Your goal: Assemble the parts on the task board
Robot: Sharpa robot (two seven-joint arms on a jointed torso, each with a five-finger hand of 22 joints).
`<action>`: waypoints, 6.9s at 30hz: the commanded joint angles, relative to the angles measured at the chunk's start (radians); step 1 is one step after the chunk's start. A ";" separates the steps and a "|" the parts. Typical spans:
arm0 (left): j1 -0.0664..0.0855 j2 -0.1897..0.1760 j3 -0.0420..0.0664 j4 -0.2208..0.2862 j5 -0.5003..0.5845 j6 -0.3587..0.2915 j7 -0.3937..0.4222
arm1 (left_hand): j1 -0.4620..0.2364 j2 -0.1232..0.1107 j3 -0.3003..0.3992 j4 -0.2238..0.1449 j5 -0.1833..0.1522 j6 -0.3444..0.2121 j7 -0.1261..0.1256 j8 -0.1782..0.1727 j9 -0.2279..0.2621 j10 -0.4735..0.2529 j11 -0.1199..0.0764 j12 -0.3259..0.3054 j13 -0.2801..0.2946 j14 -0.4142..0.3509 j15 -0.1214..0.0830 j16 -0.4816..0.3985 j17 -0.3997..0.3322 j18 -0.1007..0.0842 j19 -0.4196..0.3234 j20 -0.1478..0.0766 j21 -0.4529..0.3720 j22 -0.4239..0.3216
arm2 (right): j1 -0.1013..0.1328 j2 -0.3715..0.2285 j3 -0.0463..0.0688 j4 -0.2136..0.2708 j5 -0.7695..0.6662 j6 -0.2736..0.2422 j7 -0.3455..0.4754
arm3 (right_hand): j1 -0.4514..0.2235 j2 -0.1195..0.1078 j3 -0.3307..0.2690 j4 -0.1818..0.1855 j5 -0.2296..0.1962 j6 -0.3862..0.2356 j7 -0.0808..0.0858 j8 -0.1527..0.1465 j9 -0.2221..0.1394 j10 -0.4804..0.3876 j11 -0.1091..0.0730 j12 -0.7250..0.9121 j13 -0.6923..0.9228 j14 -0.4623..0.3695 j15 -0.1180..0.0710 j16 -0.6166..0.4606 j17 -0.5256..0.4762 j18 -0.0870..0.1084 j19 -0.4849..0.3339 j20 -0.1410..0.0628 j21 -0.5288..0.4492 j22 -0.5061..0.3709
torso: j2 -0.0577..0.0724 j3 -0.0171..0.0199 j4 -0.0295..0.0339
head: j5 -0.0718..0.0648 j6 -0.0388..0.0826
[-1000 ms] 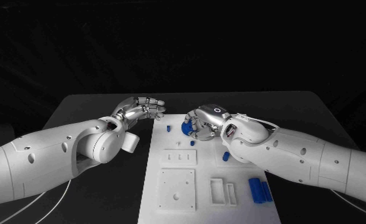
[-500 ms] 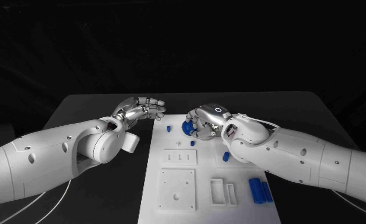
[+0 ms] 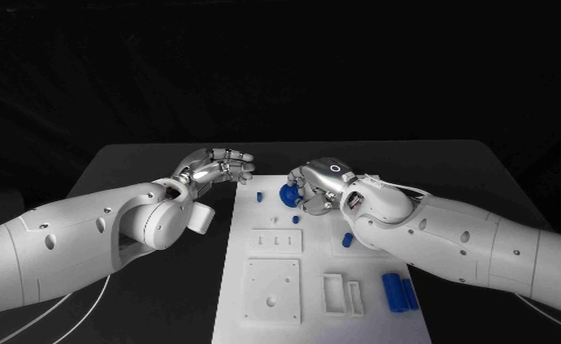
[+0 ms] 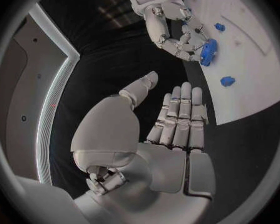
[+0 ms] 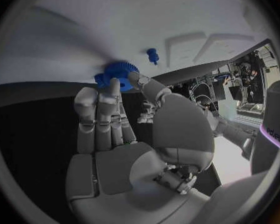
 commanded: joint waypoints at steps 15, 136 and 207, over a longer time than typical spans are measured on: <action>0.001 0.001 0.001 0.002 0.001 0.015 0.008 | -0.008 0.001 0.006 -0.002 0.002 -0.008 0.026 -0.006 -0.002 0.002 0.005 -0.006 -0.001 -0.004 0.004 -0.005 0.002 0.019 -0.003 0.001 0.007 0.019 | -0.004 -0.001 -0.003 0.002 -0.002 0.028 -0.006 | -0.012 -0.007 -0.049 0.002 -0.007 -0.003 -0.017 0.006 -0.012 -0.117 -0.016 0.418 0.318 -0.007 -0.022 0.021 -0.016 0.123 0.010 -0.006 -0.002 0.013 | 0.000 0.0006 -0.0002 | -0.001 0.001; 0.001 -0.026 0.000 -0.028 -0.001 0.047 0.011 | -0.014 0.008 0.006 -0.001 0.000 -0.005 0.025 -0.004 0.000 0.009 0.005 -0.007 0.002 -0.001 0.003 -0.007 0.007 0.019 -0.003 0.000 0.009 0.018 | -0.065 -0.340 0.105 0.021 0.393 0.158 0.109 | -0.062 0.098 -0.200 -0.027 0.039 0.090 -0.042 0.036 0.011 -0.176 -0.040 0.769 0.448 -0.025 -0.043 0.095 0.074 0.123 -0.021 -0.017 0.068 0.012 | -0.011 0.0140 -0.0251 | -0.064 0.017; 0.000 -0.021 -0.001 -0.039 -0.003 0.055 0.004 | -0.020 0.010 0.005 0.000 0.001 -0.007 0.026 -0.006 -0.001 0.008 0.006 -0.010 0.002 0.000 0.003 -0.008 0.009 0.019 -0.003 0.000 0.010 0.018 | -0.085 -0.312 0.105 0.011 0.279 0.102 0.069 | -0.044 0.115 0.076 0.073 -0.203 0.222 -0.088 0.090 0.044 -0.117 -0.082 0.810 0.455 -0.016 -0.080 0.087 0.097 0.123 -0.016 0.002 0.085 0.016 | -0.012 0.0124 -0.0250 | -0.063 0.003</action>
